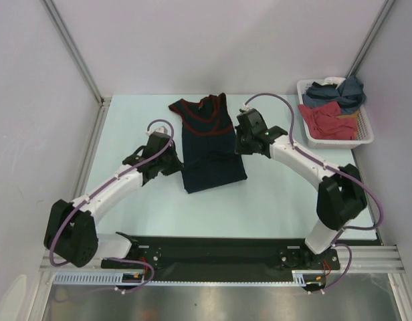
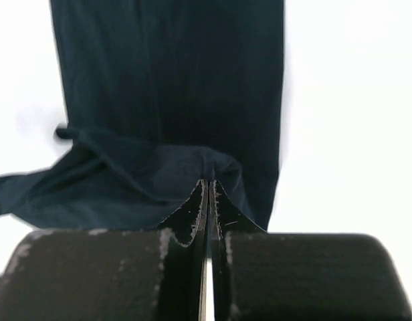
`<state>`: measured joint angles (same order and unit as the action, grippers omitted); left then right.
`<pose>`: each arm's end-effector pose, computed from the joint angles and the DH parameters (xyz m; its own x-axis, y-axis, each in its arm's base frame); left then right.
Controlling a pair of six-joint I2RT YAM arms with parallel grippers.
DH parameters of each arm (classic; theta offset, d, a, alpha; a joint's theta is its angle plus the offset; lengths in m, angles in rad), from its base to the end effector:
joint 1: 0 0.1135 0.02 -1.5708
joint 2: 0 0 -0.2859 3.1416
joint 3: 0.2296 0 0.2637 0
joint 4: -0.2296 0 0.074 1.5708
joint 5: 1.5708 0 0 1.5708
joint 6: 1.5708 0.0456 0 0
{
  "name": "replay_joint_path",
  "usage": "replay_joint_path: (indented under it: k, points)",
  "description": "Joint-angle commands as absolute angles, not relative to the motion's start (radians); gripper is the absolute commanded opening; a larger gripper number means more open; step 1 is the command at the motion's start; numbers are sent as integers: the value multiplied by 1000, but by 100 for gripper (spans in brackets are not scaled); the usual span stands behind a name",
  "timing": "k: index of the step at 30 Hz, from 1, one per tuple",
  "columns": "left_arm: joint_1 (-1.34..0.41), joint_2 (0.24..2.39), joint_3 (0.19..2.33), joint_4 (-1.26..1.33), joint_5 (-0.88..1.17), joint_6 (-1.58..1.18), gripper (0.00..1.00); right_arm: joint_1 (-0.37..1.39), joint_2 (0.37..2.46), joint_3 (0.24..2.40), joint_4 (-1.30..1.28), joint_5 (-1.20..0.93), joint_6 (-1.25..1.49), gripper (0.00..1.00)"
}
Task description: Fold and stack the tank tops
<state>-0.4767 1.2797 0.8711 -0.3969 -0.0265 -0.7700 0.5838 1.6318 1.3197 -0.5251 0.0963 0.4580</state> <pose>0.2496 -0.1275 0.2542 -0.7680 -0.3866 -0.5106 -0.1285 0.8741 -0.4685 0.3196 0.2059 0.2885 -0.7747 0.0157 -0.6321 -0.1699 0.9578 0.2320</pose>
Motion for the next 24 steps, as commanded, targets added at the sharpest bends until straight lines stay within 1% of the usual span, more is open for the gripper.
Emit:
replay_joint_path:
  k: [1, 4, 10, 24]
  points:
    - [-437, 1337, 962, -411, -87, -690, 0, 545, 1731, 1437, -511, 97, 413, 0]
    - [-405, 1428, 999, -374, -63, -680, 0, 528, 1814, 1521, -532, 107, 403, 0]
    - [-380, 1534, 1089, -361, -52, -660, 0, 489, 1891, 1581, -515, 100, 393, 0]
    - [-353, 1680, 1219, -357, -21, -649, 0, 446, 1974, 1715, -531, 58, 374, 0]
